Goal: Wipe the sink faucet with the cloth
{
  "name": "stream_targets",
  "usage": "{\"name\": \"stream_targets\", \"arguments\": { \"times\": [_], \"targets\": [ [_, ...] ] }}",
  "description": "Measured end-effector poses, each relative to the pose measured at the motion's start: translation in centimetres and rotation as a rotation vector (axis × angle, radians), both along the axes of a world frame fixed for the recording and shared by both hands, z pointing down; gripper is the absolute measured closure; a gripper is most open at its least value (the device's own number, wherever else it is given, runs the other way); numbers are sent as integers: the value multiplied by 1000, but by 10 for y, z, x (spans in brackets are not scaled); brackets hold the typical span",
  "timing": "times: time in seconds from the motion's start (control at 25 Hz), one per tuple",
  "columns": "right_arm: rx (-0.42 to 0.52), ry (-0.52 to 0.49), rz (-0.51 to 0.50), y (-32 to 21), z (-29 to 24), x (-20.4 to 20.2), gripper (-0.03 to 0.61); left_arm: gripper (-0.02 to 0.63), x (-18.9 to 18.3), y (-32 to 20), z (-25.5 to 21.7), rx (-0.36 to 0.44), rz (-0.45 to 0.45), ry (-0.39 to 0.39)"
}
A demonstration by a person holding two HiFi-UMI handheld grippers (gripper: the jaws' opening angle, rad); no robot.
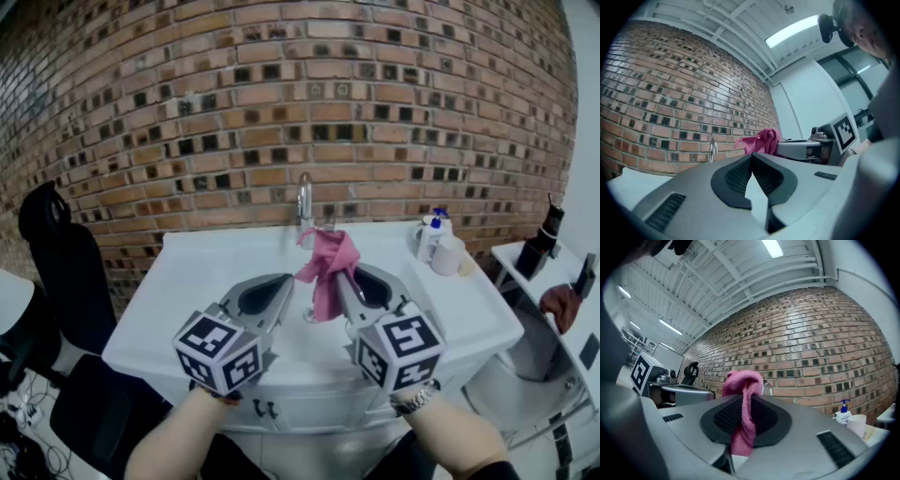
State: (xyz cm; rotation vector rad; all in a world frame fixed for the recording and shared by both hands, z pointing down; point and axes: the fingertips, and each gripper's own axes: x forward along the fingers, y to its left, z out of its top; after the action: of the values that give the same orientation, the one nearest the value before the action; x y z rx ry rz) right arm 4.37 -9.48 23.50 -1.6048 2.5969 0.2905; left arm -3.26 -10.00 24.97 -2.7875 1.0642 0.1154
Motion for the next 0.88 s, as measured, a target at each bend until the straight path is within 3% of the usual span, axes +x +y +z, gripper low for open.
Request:
{"name": "stream_targets", "arguments": {
  "times": [0.88],
  "targets": [
    [54,25,6,-95,-35,1,526,609,1,-80,-34,72,-24,-23]
  ]
}}
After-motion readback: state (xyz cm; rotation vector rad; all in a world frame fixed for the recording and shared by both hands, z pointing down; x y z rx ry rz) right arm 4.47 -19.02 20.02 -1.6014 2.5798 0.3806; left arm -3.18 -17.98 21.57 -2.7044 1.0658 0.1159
